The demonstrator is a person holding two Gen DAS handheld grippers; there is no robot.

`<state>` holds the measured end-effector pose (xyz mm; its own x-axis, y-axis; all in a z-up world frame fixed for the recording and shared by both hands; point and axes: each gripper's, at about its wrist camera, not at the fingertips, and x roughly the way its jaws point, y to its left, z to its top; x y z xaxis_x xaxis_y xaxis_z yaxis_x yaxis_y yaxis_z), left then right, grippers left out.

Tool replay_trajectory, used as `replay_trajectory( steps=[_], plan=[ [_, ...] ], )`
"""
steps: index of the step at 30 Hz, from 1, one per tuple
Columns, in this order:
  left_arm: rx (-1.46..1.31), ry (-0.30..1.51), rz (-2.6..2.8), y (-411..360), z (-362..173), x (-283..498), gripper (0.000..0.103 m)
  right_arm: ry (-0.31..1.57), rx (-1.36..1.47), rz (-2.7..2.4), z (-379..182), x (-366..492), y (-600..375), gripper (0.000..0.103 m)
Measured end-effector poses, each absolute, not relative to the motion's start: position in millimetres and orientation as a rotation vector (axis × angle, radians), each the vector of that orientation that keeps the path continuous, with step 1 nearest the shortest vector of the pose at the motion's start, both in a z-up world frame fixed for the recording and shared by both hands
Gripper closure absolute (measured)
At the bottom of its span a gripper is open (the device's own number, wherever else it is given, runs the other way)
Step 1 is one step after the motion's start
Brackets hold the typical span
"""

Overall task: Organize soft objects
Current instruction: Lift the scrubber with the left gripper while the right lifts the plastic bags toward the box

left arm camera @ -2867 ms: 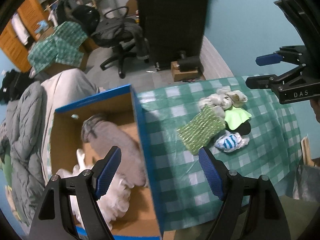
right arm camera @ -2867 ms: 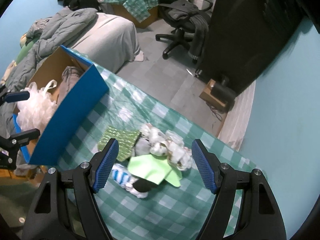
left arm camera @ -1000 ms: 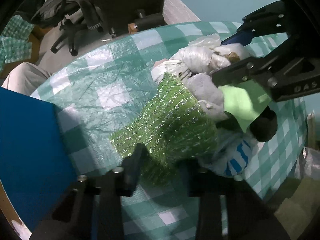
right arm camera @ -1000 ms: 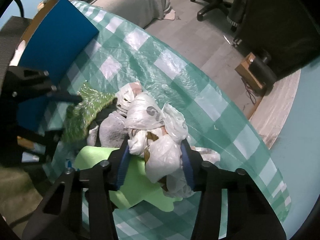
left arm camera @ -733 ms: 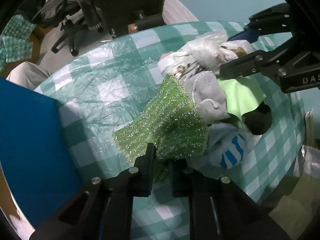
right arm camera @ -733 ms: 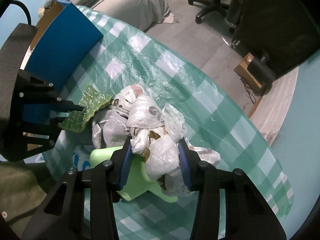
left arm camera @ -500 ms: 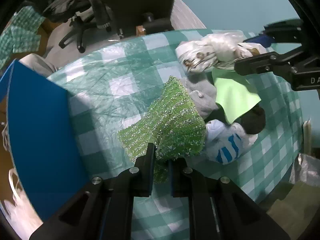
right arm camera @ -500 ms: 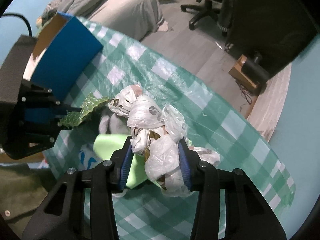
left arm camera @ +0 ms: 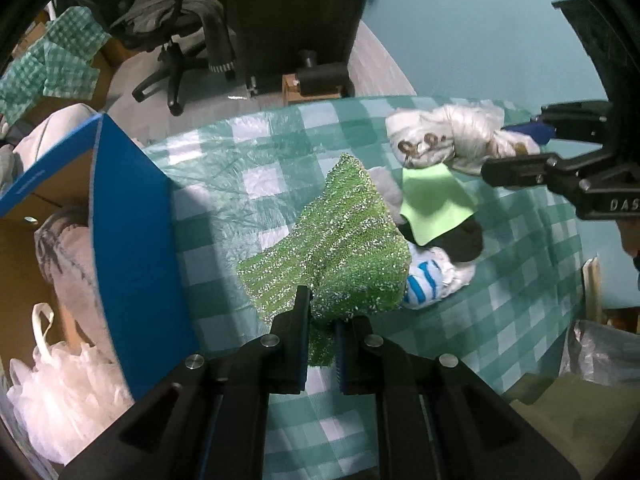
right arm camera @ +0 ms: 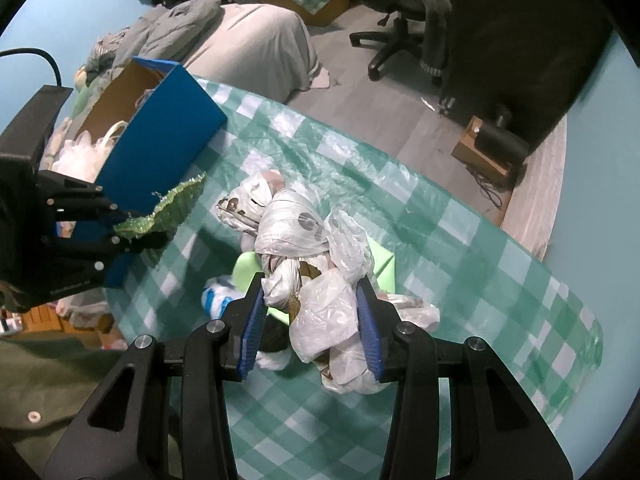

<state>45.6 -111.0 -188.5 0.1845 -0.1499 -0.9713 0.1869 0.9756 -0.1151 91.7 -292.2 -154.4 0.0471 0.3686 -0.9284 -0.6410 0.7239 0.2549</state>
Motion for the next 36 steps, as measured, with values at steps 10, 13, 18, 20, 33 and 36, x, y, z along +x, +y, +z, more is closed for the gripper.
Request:
replay_trajectory(
  steps=[10, 13, 18, 20, 33, 36],
  plan=[
    [0.070, 1.312, -0.232, -110, -153, 29, 0.093, 1.293, -0.240, 0.736, -134, 71, -294, 0.061],
    [0.074, 1.295, -0.231, -109, -142, 25, 0.093, 1.282, -0.239, 0.721, -125, 65, -294, 0.061],
    [0.091, 1.270, -0.236, -108, -129, 15, 0.093, 1.270, -0.225, 0.708, -112, 57, -291, 0.061],
    [0.096, 1.262, -0.237, -107, -124, 12, 0.093, 1.265, -0.218, 0.707, -107, 54, -288, 0.061],
    [0.032, 1.240, -0.204, -80, -105, -2, 0.093, 1.210, -0.191, 0.729, -70, 38, -263, 0.061],
    [0.023, 1.232, -0.193, -73, -100, -5, 0.093, 1.204, -0.190, 0.742, -66, 36, -258, 0.061]
  ],
)
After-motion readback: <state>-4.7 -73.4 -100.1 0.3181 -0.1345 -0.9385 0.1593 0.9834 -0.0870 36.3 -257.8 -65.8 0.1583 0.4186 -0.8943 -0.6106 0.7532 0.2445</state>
